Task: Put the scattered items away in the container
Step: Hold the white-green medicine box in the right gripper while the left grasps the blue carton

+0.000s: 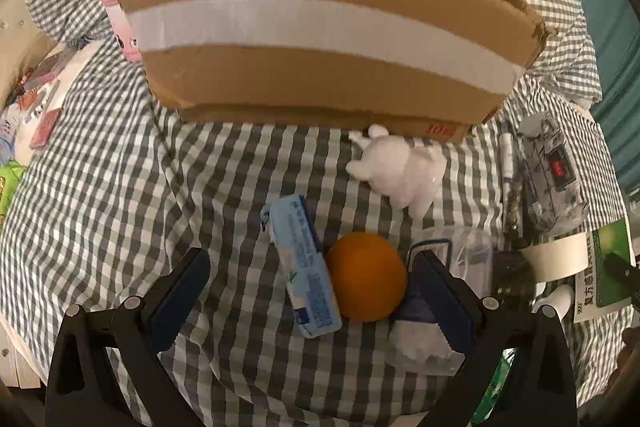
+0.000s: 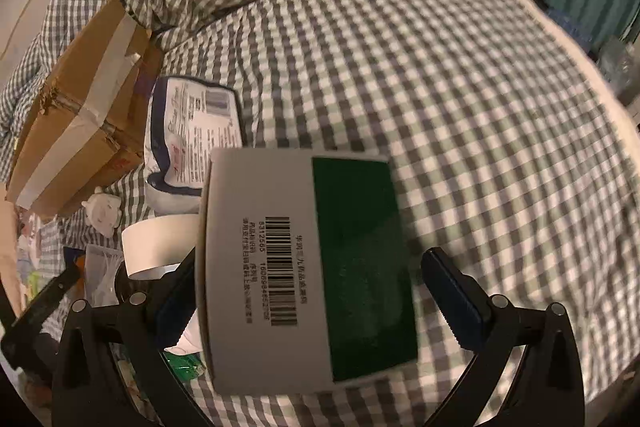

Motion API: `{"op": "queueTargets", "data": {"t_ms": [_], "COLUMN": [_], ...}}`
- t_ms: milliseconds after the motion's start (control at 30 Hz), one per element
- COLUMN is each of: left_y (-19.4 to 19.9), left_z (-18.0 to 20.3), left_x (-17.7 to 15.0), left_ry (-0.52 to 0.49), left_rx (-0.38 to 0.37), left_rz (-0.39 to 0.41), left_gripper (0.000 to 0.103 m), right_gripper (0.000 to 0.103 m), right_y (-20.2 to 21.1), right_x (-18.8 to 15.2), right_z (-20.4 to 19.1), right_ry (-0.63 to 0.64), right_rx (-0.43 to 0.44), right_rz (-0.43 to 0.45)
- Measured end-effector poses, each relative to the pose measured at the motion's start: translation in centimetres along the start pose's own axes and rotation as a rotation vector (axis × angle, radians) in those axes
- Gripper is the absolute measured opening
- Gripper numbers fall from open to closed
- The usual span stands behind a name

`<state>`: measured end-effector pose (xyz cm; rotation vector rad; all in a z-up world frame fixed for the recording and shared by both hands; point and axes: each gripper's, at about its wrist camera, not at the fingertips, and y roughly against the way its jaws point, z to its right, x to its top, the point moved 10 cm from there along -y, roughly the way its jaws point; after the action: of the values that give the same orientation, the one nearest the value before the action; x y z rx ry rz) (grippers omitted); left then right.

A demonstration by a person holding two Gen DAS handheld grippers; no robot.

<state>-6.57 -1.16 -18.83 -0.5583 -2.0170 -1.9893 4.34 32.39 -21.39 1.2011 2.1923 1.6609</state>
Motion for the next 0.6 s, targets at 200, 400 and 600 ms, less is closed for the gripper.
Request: {"op": "queueTargets", "data": {"t_ms": [200, 400, 600], "left_y": [-1.0, -1.6, -0.6], "left_z": [-0.3, -0.5, -1.8], "left_x": [-0.2, -0.4, -0.1], "left_ry": [0.028, 0.079, 0.139], "left_rx": [-0.027, -0.099, -0.135], "left_rz": [-0.007, -0.04, -0.024], "left_gripper": [0.103, 0.102, 0.101], "right_gripper": [0.103, 0.103, 0.091], "right_y": [-1.9, -2.1, -2.2], "right_x": [-1.2, -1.2, -1.3], "right_z": [-0.8, -0.7, -1.3], "right_ry": [-0.047, -0.055, -0.002], "right_rx": [0.057, 0.078, 0.032], "right_rz": [-0.054, -0.06, -0.057]}}
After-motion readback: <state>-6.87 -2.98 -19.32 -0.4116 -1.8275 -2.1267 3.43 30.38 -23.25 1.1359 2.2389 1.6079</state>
